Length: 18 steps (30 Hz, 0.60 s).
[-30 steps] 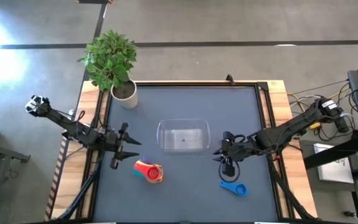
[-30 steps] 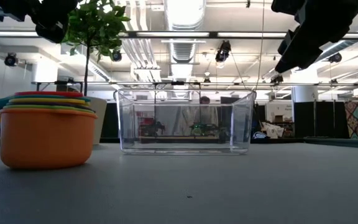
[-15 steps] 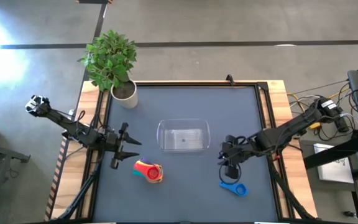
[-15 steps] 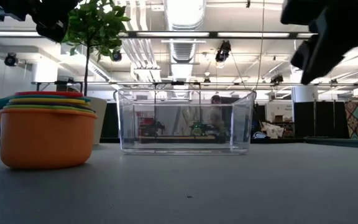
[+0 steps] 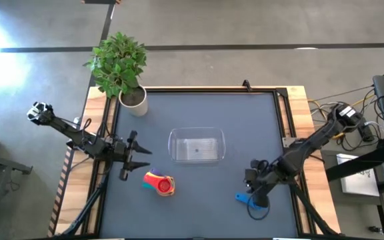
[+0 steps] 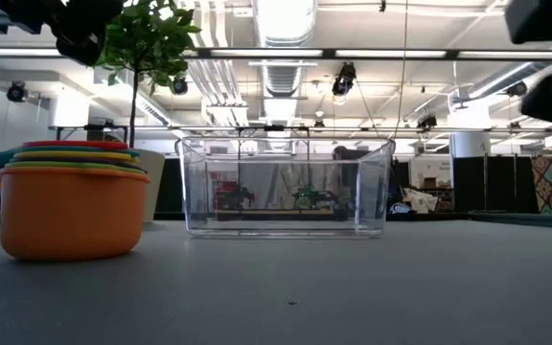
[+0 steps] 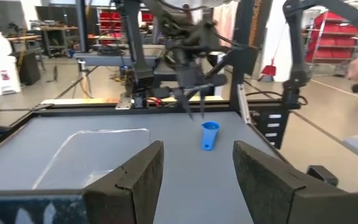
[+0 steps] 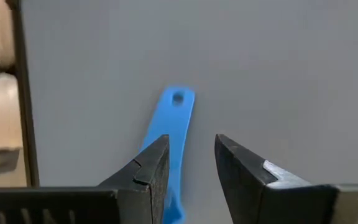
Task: Nest measuring cups in basket
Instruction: Stack the blue measuring cup on the orange measuring cup
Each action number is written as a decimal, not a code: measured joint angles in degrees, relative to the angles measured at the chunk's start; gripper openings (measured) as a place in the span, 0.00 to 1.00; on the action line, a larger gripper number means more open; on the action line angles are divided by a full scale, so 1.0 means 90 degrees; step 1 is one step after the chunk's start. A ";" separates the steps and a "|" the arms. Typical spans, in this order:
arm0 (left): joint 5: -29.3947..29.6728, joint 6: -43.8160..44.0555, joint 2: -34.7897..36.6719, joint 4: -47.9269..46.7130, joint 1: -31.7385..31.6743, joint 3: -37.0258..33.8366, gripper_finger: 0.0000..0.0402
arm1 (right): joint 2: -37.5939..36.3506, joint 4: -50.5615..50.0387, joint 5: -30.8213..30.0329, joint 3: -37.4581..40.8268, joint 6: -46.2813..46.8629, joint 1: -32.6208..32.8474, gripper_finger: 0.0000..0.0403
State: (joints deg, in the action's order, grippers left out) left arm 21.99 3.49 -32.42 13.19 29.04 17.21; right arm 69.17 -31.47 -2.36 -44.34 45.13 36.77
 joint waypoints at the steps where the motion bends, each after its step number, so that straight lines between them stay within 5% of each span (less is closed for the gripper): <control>1: 0.0042 -0.0002 -0.0003 -0.0007 0.0001 0.0000 0.44 | 0.0099 -0.0028 0.0072 0.0000 0.0142 0.0082 0.29; 8: 0.0119 -0.0026 -0.0067 0.0008 0.0002 0.0000 0.44 | 0.0769 -0.0466 0.1277 0.0007 0.1615 0.0232 0.29; 18: 0.0170 -0.0114 -0.0097 0.0008 0.0001 0.0000 0.44 | 0.1061 -0.0414 0.1449 -0.0007 0.1771 0.0445 0.29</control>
State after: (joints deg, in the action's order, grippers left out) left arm 23.53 2.46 -33.29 13.26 29.05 17.21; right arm 78.71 -35.20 10.69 -44.40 61.07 40.78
